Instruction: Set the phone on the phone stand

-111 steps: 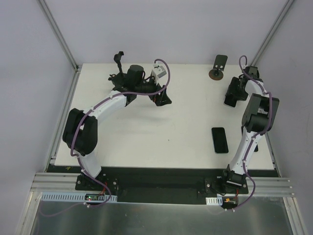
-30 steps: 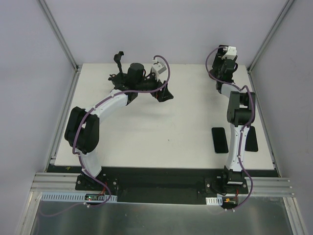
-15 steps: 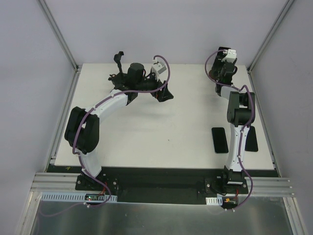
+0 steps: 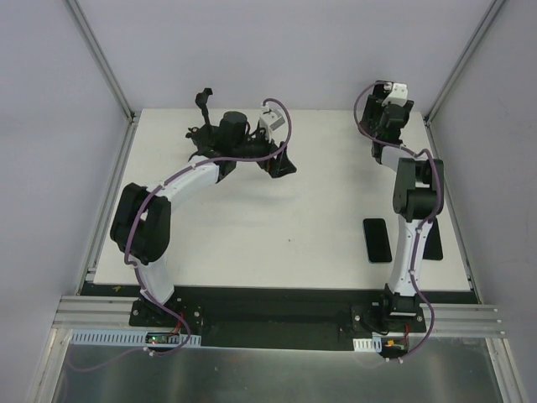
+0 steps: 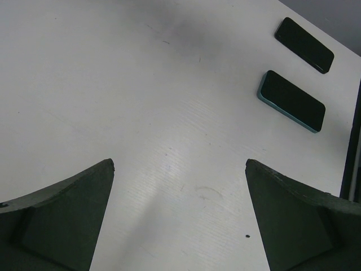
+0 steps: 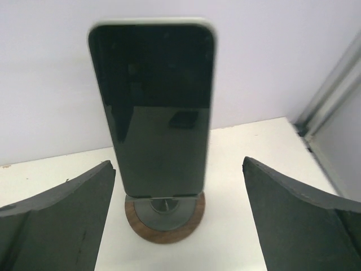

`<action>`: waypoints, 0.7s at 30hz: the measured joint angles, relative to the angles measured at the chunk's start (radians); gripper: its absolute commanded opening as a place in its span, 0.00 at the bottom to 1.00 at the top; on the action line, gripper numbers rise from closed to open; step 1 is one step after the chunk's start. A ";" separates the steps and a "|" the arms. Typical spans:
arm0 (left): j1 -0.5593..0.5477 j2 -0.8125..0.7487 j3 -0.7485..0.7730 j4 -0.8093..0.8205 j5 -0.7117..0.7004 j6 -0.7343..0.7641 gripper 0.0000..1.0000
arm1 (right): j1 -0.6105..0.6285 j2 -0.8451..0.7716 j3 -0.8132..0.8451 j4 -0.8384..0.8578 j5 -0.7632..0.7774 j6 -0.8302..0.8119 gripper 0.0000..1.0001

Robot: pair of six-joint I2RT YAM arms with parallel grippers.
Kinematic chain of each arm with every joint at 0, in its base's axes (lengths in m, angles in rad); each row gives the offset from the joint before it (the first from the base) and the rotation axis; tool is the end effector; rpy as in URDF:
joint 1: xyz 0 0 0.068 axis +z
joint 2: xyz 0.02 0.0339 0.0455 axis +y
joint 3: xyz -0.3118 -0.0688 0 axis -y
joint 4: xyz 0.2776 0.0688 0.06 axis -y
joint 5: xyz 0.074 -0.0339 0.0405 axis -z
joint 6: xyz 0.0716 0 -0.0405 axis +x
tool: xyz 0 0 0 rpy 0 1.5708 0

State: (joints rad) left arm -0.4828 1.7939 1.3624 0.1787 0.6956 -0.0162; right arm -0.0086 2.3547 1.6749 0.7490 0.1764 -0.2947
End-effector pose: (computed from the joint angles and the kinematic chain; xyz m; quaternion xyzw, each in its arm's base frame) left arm 0.4137 -0.2686 0.3237 0.3749 0.6749 -0.4033 0.4913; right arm 0.6378 -0.0181 0.2164 -0.0331 0.6818 -0.1694 0.7109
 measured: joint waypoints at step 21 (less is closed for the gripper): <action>0.256 -0.406 -0.317 0.059 -0.733 -0.332 0.95 | 0.550 -0.752 -0.827 0.017 0.285 0.248 0.96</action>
State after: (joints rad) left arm -0.2272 1.3884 1.0458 0.2375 -0.0372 -0.3485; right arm 0.5419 1.6032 0.8482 0.7658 0.4610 -0.0467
